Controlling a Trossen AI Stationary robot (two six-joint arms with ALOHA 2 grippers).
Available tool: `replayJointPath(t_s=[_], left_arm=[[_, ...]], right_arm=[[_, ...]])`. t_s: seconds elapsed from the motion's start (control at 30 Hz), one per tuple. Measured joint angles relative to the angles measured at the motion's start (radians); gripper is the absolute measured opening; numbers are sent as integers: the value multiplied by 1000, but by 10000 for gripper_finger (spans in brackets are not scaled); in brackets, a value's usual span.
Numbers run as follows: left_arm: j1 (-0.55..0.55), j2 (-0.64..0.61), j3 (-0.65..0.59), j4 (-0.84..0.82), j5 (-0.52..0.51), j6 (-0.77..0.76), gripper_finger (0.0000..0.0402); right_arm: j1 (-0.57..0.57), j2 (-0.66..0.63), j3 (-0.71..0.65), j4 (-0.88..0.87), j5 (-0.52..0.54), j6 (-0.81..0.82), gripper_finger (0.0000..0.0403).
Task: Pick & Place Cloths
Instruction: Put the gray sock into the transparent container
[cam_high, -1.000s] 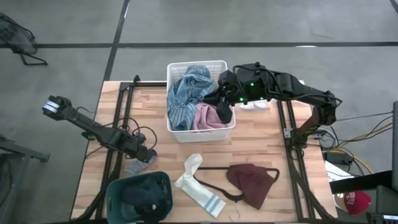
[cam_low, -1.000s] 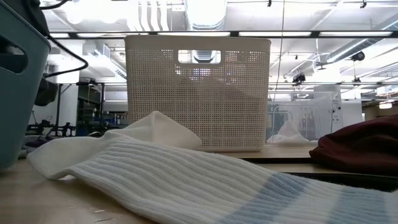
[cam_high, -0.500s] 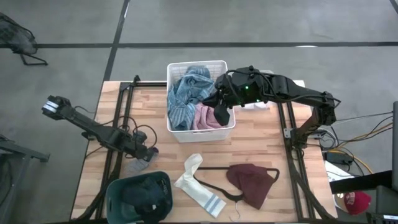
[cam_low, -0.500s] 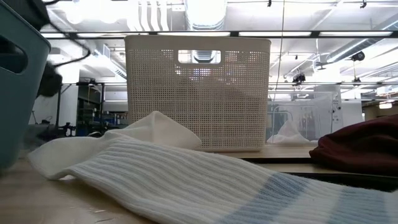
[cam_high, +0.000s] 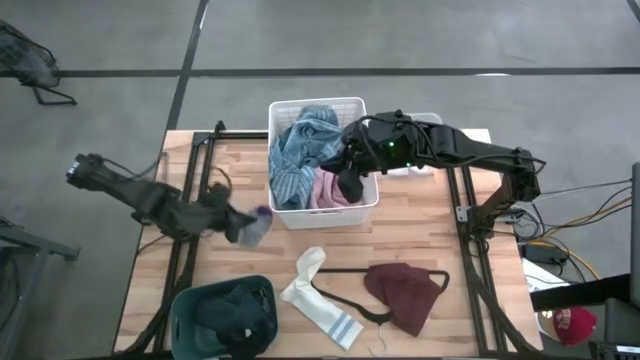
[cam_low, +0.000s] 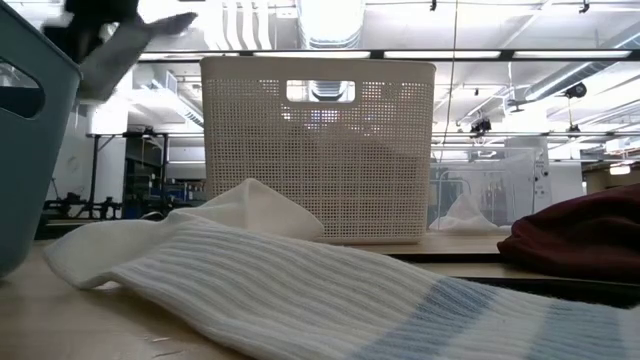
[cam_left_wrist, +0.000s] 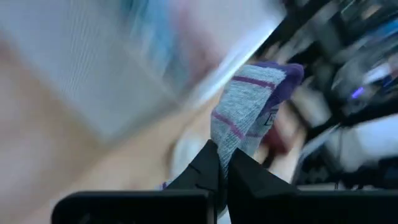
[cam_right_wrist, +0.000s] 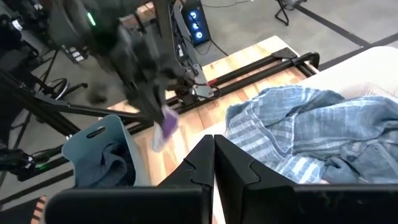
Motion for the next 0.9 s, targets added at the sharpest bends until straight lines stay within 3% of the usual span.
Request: replayJointPath(t_s=[0.17,0.33,0.53,0.9], left_arm=[[0,14,158,126,-221,226,11],[2,44,224,330,-333,420,13],[24,101,230,576,-359,572,11],[127,206,230,769,-318,580,14]], right_arm=[[4,0,-23,55,-7,2,8],[6,0,-53,167,-83,9,8],[14,0,-94,290,-126,39,30],[21,0,-94,379,-118,50,160]])
